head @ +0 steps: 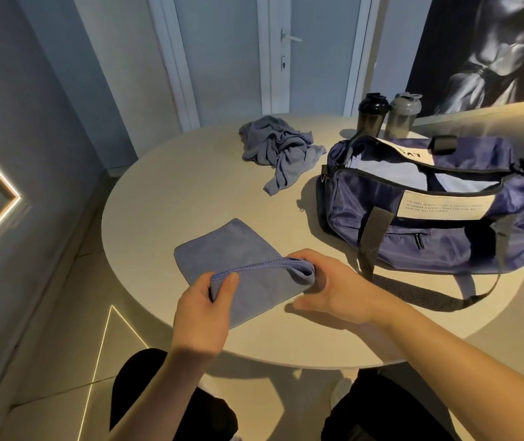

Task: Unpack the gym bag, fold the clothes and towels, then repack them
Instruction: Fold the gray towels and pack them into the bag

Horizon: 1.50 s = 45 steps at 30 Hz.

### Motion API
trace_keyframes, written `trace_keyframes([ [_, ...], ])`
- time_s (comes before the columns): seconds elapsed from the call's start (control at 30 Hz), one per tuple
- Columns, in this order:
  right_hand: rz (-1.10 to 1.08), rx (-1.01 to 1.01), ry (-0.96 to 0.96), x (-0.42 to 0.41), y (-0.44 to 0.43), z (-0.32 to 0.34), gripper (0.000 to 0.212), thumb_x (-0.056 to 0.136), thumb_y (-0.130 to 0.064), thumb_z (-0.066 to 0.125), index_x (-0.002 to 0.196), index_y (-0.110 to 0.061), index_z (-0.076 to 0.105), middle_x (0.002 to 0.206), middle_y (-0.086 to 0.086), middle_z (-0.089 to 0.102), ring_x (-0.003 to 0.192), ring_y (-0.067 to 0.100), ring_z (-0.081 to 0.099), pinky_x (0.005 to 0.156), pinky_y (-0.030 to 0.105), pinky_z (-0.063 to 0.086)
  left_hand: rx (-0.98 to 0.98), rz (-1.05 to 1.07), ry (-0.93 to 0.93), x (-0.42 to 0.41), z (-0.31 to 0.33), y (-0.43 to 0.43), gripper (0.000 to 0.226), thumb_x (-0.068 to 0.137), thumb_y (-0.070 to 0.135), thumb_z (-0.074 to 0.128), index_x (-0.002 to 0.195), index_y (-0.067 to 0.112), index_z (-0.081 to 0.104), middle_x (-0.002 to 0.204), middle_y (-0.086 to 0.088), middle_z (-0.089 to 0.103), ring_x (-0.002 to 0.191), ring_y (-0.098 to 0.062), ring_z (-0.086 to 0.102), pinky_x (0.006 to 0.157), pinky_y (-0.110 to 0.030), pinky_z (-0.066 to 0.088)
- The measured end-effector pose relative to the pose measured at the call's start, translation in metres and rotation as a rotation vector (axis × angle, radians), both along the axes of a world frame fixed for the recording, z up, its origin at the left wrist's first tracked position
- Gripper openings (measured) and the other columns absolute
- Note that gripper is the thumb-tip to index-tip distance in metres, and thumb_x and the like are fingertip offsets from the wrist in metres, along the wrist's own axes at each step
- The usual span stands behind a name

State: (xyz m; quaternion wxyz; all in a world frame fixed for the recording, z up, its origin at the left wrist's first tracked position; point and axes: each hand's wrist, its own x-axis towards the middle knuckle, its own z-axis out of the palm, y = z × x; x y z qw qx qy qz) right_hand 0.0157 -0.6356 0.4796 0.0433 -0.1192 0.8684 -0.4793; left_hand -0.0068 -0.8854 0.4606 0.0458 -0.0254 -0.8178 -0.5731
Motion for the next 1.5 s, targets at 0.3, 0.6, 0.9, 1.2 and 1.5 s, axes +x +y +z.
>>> trace_keyframes([
  [0.3, -0.160, -0.130, 0.081, -0.041, -0.026, 0.008, 0.017, 0.101, -0.029, 0.059, 0.105, -0.018, 0.072, 0.094, 0.000, 0.070, 0.089, 0.018, 0.062, 0.076, 0.023, 0.049, 0.066, 0.011, 0.000, -0.018, 0.015, -0.015, 0.027, 0.087, 0.056, 0.063, 0.087, 0.029, 0.067, 0.086, 0.002, 0.071, 0.084, -0.024, 0.069, 0.076, -0.054, 0.057],
  [0.6, -0.237, 0.028, 0.227, -0.108, -0.054, 0.023, 0.018, 0.101, -0.034, 0.060, 0.087, -0.024, 0.066, 0.081, -0.005, 0.066, 0.077, 0.013, 0.057, 0.071, 0.029, 0.046, -0.142, 0.053, 0.073, -0.078, 0.023, -0.033, 0.026, 0.091, 0.054, 0.058, 0.091, 0.029, 0.062, 0.092, 0.011, 0.065, 0.082, -0.012, 0.066, 0.074, -0.049, 0.058],
  [0.9, -0.314, 0.291, -0.030, -0.165, -0.066, 0.008, 0.038, 0.100, -0.042, 0.053, 0.084, -0.009, 0.063, 0.082, 0.012, 0.064, 0.074, 0.024, 0.053, 0.066, 0.035, 0.042, -0.292, 0.078, 0.048, -0.114, 0.004, -0.048, 0.017, 0.093, 0.036, 0.063, 0.082, 0.023, 0.062, 0.081, 0.009, 0.064, 0.074, -0.015, 0.062, 0.066, -0.036, 0.053],
  [1.2, -0.416, 0.291, -0.069, -0.169, -0.072, -0.006, 0.053, 0.102, -0.050, 0.045, 0.074, -0.006, 0.056, 0.072, 0.012, 0.059, 0.066, 0.025, 0.049, 0.060, 0.034, 0.037, -0.243, 0.142, 0.023, -0.127, -0.013, -0.050, 0.010, 0.088, 0.026, 0.066, 0.090, 0.031, 0.058, 0.087, 0.014, 0.064, 0.080, -0.011, 0.064, 0.075, -0.040, 0.057],
  [1.5, -0.452, 0.418, -0.002, -0.167, -0.083, -0.018, 0.048, 0.105, -0.048, 0.034, 0.069, -0.017, 0.046, 0.070, 0.004, 0.053, 0.070, 0.027, 0.051, 0.054, 0.034, 0.031, -0.319, 0.150, 0.024, -0.131, -0.008, -0.054, 0.011, 0.091, 0.024, 0.062, 0.096, 0.033, 0.061, 0.093, 0.013, 0.066, 0.084, -0.012, 0.064, 0.078, -0.041, 0.057],
])
